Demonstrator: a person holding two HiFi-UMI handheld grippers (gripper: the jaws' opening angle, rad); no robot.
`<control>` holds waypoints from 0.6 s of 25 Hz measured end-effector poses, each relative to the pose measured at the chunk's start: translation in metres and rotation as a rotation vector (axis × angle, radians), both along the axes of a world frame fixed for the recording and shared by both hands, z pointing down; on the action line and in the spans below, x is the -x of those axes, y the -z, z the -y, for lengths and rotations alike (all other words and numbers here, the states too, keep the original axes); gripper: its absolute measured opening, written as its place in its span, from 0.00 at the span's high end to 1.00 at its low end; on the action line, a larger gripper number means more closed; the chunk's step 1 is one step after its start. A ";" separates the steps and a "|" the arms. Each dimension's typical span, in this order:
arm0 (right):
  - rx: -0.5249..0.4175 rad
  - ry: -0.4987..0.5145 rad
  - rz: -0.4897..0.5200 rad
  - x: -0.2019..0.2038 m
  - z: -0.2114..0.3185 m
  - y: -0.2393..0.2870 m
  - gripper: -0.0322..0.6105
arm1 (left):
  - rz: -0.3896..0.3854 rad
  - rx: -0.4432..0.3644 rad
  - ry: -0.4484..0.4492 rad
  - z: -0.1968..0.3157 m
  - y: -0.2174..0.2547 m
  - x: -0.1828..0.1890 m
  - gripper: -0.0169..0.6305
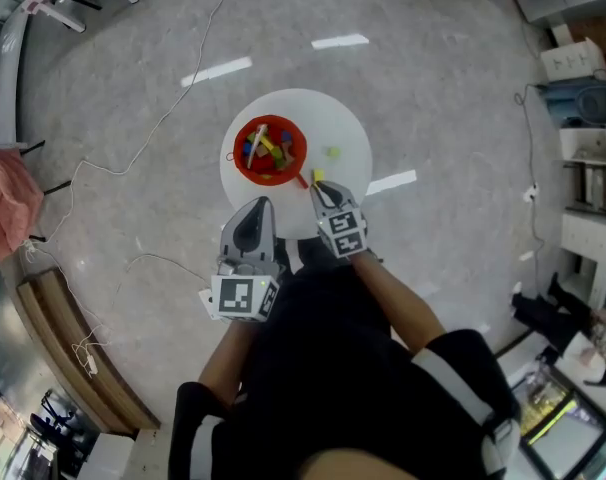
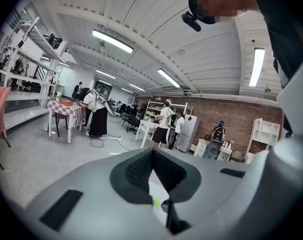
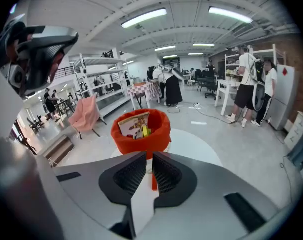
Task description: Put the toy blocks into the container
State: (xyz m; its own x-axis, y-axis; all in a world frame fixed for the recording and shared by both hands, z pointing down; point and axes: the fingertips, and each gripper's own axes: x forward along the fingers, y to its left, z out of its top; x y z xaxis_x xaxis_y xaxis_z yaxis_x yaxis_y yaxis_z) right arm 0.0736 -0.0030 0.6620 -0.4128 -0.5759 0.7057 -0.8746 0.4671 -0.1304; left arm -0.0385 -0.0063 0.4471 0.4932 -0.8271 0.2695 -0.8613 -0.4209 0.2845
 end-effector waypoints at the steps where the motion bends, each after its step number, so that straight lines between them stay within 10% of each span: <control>1: 0.026 0.007 -0.009 0.002 0.000 -0.008 0.91 | -0.001 0.004 0.000 0.002 -0.001 0.001 0.98; 15: 0.326 0.078 -0.104 0.011 -0.023 -0.109 0.83 | -0.019 0.033 0.010 0.013 -0.012 0.004 0.98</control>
